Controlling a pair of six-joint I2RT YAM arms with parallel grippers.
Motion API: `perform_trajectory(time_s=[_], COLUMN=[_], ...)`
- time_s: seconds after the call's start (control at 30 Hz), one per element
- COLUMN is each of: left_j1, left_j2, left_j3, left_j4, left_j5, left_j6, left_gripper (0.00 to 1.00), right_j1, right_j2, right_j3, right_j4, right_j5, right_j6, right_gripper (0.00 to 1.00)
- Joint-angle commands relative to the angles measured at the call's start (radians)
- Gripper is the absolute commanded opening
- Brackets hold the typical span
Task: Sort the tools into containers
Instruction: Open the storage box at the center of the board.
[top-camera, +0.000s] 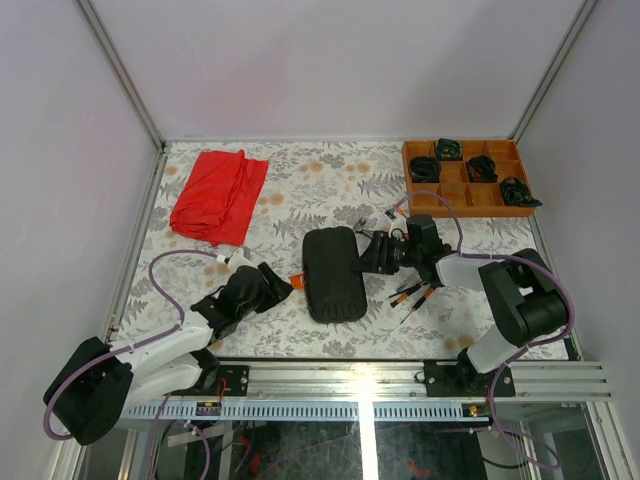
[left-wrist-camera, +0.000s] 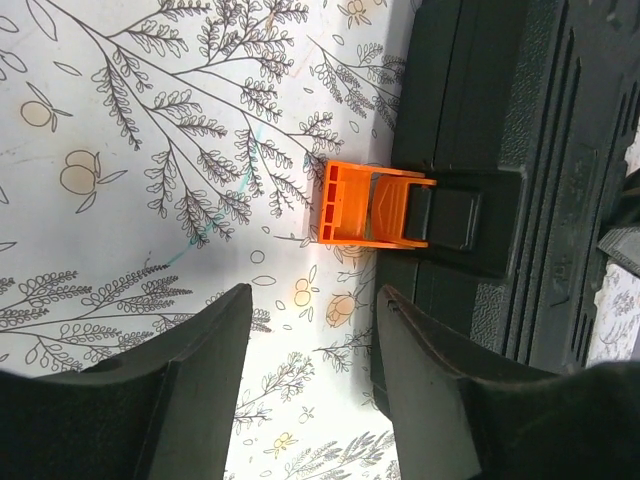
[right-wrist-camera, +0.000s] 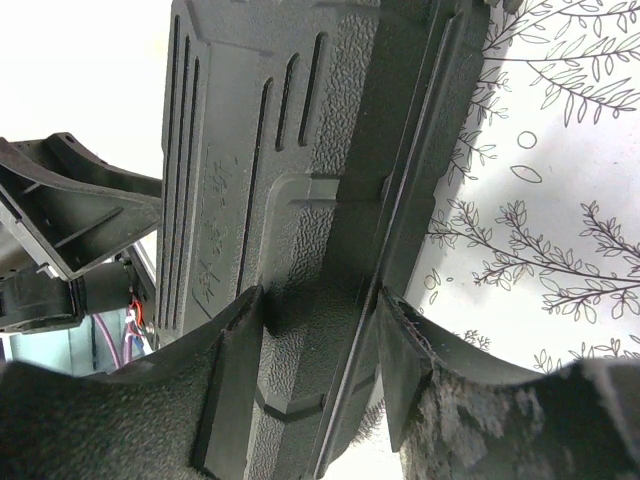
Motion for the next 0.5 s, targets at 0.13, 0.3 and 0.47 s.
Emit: perform_trajectory(time_s=[0.13, 0.3, 0.47], left_j1=[0.006, 0.011, 0.015], left_j2=[0.079, 0.171, 0.249], left_j3=[0.057, 0.082, 0.103], left_j4=[0.042, 0.063, 0.102], left_j5=[-0.008, -0.006, -0.001], left_j6=[0.061, 0.062, 0.05], left_gripper=[0.51, 0.49, 0.46], right_j1=[0.002, 0.001, 0.002], right_j2=[-0.004, -0.017, -0.047], right_j3=[0.116, 0.185, 0.185], right_j4=[-0.293, -0.362, -0.375], right_j5=[0.119, 0.142, 0.15], right_j6=[-0.209, -0.247, -0.243], right_gripper=[0.49, 0.61, 0.64])
